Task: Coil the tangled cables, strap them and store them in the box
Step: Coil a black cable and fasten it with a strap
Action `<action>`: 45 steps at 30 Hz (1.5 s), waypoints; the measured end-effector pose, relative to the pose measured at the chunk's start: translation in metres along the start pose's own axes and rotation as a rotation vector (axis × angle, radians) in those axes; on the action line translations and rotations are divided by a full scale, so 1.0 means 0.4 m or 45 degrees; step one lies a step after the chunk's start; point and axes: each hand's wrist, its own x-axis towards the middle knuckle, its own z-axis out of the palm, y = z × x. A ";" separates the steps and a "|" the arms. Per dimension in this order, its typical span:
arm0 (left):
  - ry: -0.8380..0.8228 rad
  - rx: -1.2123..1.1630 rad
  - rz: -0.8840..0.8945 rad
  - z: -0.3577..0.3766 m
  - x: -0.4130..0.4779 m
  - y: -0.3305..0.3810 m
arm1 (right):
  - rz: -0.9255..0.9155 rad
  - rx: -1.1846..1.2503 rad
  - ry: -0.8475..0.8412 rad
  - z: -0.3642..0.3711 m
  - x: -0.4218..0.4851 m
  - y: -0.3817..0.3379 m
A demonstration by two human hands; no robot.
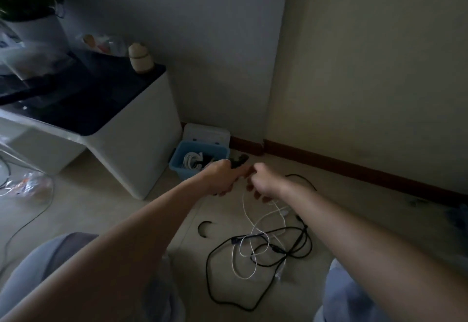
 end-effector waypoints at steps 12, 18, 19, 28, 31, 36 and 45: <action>0.025 0.188 -0.425 0.063 0.056 -0.371 | 0.076 -0.134 -0.208 0.376 0.230 0.193; 0.012 0.027 -0.620 0.101 0.124 -0.545 | 0.092 -0.376 -0.478 0.588 0.345 0.276; 0.018 0.015 -0.637 0.105 0.136 -0.562 | 0.066 -0.435 -0.504 0.610 0.357 0.282; 0.074 -0.218 -0.646 0.109 0.212 -0.672 | 0.001 -0.809 -0.508 0.809 0.446 0.305; 0.064 -0.324 -0.653 0.115 0.223 -0.667 | -0.088 -0.924 -0.409 0.818 0.456 0.300; 0.046 -0.777 -0.647 0.093 0.214 -0.603 | -0.125 -0.568 -0.236 0.726 0.450 0.297; -0.001 -1.347 -0.439 -0.021 0.151 -0.364 | -0.084 0.323 -0.004 0.360 0.328 0.183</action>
